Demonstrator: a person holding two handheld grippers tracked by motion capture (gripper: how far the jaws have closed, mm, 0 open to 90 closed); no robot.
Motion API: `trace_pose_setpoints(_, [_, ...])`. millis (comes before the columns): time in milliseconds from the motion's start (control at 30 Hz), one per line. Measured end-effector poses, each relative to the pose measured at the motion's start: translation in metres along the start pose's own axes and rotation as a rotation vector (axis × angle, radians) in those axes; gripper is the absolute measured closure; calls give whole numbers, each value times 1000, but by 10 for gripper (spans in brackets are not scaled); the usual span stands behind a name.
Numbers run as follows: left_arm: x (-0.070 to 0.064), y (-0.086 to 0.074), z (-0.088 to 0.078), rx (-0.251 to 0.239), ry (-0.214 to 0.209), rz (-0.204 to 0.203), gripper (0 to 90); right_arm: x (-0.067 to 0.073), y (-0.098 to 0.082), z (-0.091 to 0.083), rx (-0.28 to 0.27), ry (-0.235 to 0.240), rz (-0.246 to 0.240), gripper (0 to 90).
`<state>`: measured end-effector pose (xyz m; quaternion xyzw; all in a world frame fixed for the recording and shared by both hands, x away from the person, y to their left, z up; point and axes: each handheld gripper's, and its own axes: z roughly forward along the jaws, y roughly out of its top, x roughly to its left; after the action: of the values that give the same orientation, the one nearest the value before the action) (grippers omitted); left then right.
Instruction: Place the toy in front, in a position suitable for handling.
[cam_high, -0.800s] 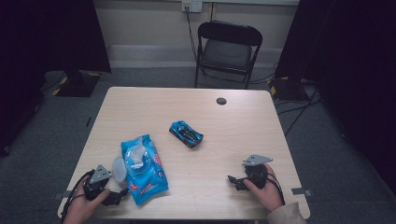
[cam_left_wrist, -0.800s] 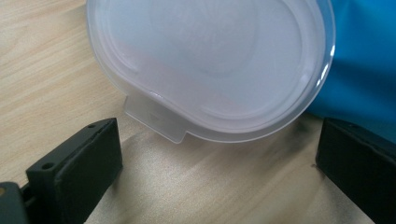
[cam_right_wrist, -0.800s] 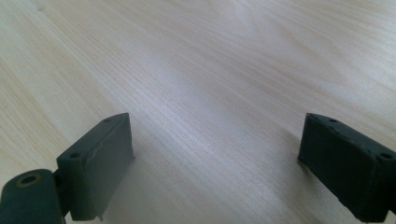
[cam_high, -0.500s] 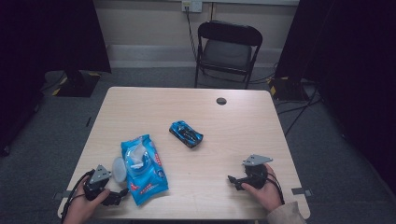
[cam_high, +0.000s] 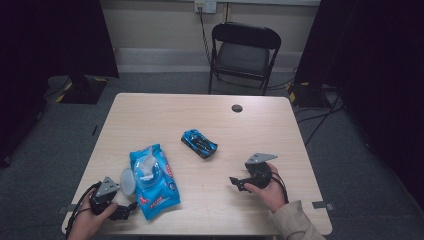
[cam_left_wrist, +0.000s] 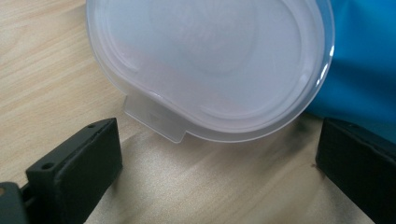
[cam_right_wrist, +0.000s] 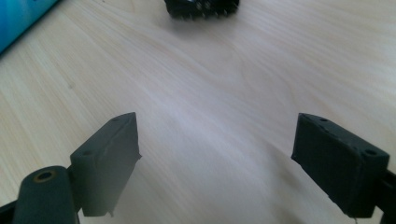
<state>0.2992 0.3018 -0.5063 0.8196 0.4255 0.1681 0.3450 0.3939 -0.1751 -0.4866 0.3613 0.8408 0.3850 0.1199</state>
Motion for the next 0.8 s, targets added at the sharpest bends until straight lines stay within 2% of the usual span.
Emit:
trace_pose_setpoints(67, [0, 0, 0, 0, 0, 1, 0, 1, 4, 2, -2, 2, -9, 138])
trace_pose_setpoints(200, [0, 0, 0, 0, 0, 0, 0, 4, 23, 14, -19, 34, -14, 137])
trace_pose_setpoints(300, [0, 0, 0, 0, 1, 0, 0, 7, 43, 23, -46, 37, -28, 137])
trace_pose_setpoints(367, [0, 0, 0, 0, 0, 0, 0, 7, 48, 26, -50, 39, -35, 137])
trace_pose_setpoints(467, [0, 0, 0, 0, 0, 0, 0, 6, 67, 38, -64, 60, -25, 136])
trace_pose_setpoints(533, [0, 0, 0, 0, 0, 0, 0, 5, 70, 40, -62, 62, -28, 136])
trace_pose_setpoints(633, [0, 0, 0, 0, 0, 0, 0, 2, 82, 53, -61, 58, -31, 135])
trace_pose_setpoints(800, [0, 0, 0, 0, 0, 0, 0, 0, 90, 69, -30, 40, -44, 135])
